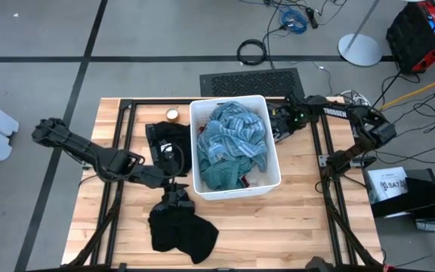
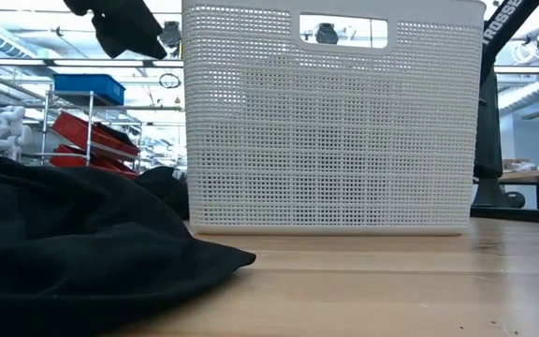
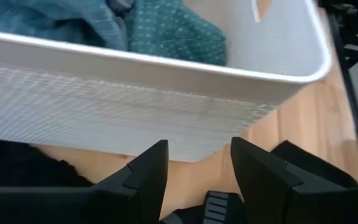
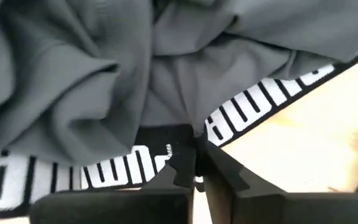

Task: Sort clothes
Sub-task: Put gray boxer into the laundry bin

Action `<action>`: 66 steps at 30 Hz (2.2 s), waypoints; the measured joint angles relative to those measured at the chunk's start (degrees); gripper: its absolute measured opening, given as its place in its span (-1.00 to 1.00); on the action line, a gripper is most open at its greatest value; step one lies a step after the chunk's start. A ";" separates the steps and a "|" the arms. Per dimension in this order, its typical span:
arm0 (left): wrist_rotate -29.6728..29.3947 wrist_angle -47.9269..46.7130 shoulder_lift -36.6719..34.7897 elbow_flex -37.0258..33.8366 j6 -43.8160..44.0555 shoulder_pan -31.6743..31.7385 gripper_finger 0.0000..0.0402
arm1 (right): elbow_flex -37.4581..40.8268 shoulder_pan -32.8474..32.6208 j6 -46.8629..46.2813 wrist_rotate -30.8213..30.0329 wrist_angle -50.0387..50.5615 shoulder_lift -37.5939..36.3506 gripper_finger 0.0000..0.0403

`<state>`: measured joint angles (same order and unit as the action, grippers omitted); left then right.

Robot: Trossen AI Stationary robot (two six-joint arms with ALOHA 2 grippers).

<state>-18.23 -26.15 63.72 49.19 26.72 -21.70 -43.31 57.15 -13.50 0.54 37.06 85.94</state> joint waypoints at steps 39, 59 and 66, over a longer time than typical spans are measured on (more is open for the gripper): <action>1.67 45.45 2.64 0.09 -29.33 -8.06 -0.08 | -21.07 -19.98 -22.80 25.41 -6.52 -55.29 -1.00; -1.59 69.69 29.43 7.61 -37.58 -7.15 -0.08 | -22.53 -27.32 -41.46 39.76 -37.96 -56.79 -1.00; -1.65 69.81 30.94 12.14 -37.35 -7.08 -0.08 | -32.87 -27.32 -40.14 38.95 -39.06 -47.69 -1.00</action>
<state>-19.88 43.66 94.66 61.33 -10.63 -28.77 -76.17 29.82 -53.64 39.49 -1.99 38.25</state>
